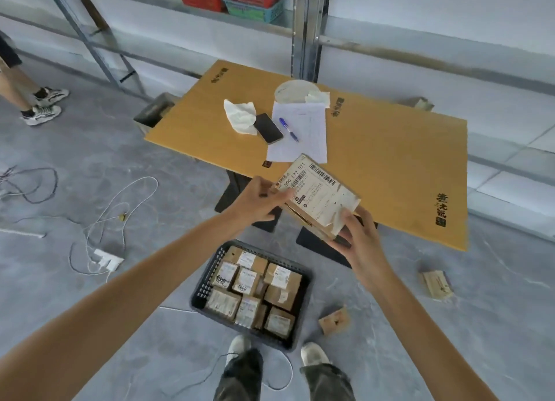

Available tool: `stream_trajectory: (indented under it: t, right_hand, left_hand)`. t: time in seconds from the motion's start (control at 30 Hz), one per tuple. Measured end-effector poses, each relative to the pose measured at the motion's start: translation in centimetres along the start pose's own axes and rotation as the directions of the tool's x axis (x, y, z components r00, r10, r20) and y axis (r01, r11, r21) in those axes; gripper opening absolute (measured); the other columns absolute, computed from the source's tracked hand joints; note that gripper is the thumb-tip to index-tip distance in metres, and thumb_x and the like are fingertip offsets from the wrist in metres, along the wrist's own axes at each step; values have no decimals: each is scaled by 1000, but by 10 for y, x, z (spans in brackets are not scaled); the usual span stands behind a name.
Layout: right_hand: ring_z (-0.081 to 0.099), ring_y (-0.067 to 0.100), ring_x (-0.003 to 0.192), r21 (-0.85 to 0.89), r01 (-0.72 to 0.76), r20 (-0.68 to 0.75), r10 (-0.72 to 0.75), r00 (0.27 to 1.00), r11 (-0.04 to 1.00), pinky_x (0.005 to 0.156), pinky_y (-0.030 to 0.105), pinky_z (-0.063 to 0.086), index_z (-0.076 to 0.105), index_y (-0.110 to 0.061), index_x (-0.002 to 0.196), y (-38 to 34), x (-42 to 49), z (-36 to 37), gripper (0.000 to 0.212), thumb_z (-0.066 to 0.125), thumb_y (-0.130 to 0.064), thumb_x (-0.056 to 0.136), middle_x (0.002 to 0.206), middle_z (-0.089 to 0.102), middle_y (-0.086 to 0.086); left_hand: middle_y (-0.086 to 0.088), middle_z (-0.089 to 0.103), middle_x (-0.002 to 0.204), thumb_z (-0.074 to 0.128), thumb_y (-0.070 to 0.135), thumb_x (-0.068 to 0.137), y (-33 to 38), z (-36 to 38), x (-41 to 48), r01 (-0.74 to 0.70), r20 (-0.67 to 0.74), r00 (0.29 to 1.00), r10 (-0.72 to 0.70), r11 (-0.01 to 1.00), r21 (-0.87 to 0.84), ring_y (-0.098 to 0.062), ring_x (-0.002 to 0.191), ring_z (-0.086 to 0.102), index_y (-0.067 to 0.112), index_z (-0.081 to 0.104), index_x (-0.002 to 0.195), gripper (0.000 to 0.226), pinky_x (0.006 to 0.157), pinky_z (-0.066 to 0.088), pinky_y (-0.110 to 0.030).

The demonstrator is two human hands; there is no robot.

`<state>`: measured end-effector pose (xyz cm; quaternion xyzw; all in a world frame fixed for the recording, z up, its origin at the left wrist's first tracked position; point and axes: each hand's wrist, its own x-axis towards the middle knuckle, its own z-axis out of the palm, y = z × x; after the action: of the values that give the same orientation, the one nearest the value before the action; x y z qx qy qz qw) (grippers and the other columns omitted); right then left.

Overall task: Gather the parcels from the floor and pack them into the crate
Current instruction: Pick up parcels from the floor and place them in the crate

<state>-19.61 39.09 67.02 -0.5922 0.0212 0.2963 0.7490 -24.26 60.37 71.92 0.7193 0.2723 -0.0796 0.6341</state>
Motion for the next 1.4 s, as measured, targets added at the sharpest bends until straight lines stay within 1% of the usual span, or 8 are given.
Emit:
stream_trajectory:
  t: [0.13,0.23,0.43,0.63,0.8,0.97,1.17,1.4]
  right_hand:
    - [63,18,109,11,-67,-188,68,980,998,87,41,52,46,-24,129,50,26,22,36,52,-31,94,117,66,-1]
    - [63,14,108,-57,-166,-219,150,964,984,88,37,50,47,-32,127,114,49,29,35,52,-37,93,119,65,-5]
    - [57,11,110,-91,-380,-247,348,904,921,100,47,44,42,-36,126,291,110,15,39,58,-27,91,122,58,-8]
    - [58,3,99,-80,-515,-295,473,830,854,79,24,47,38,-32,130,461,169,-22,45,58,-23,92,115,59,-10]
    - [60,15,107,-47,-583,-350,533,770,811,100,39,43,43,-27,130,567,212,-61,40,56,-19,93,118,62,-3]
    - [63,16,103,51,-588,-392,558,732,807,78,26,50,43,-22,129,631,225,-79,39,57,-19,93,117,63,2]
    - [56,19,115,95,-530,-465,508,725,842,99,44,44,47,-20,128,661,229,-93,34,53,-16,94,116,62,-3]
    - [62,17,107,-368,-498,-476,301,826,785,91,37,54,39,-18,123,673,235,-81,43,63,-22,88,121,63,3]
  left_hand:
    - [8,62,92,50,63,83,-59,-37,39,-88,153,988,17,874,477,-9,83,58,37,54,85,26,69,46,-25]
    - [8,68,97,44,70,80,-130,-55,75,-115,248,968,-46,795,596,3,72,55,27,66,103,54,58,39,-11]
    - [-2,67,112,55,52,88,-316,-51,171,-10,261,939,-222,744,668,-9,85,59,15,65,110,44,72,48,-22]
    - [-5,66,101,56,39,91,-500,-8,221,86,188,945,-268,757,647,-16,82,65,9,54,117,40,75,57,-35]
    - [-5,67,97,55,38,92,-603,27,247,105,126,955,-267,707,700,-18,92,64,8,46,132,50,77,57,-35]
    - [0,56,126,47,51,92,-651,52,262,-27,107,988,-111,559,829,-19,122,47,16,50,129,51,100,42,-34]
    - [6,63,112,51,45,91,-661,75,282,-89,105,994,3,563,822,-15,111,55,19,53,114,35,101,40,-35]
    - [0,54,130,63,41,85,-675,64,302,-81,100,994,-48,307,948,-20,127,42,16,41,131,57,108,32,-39]
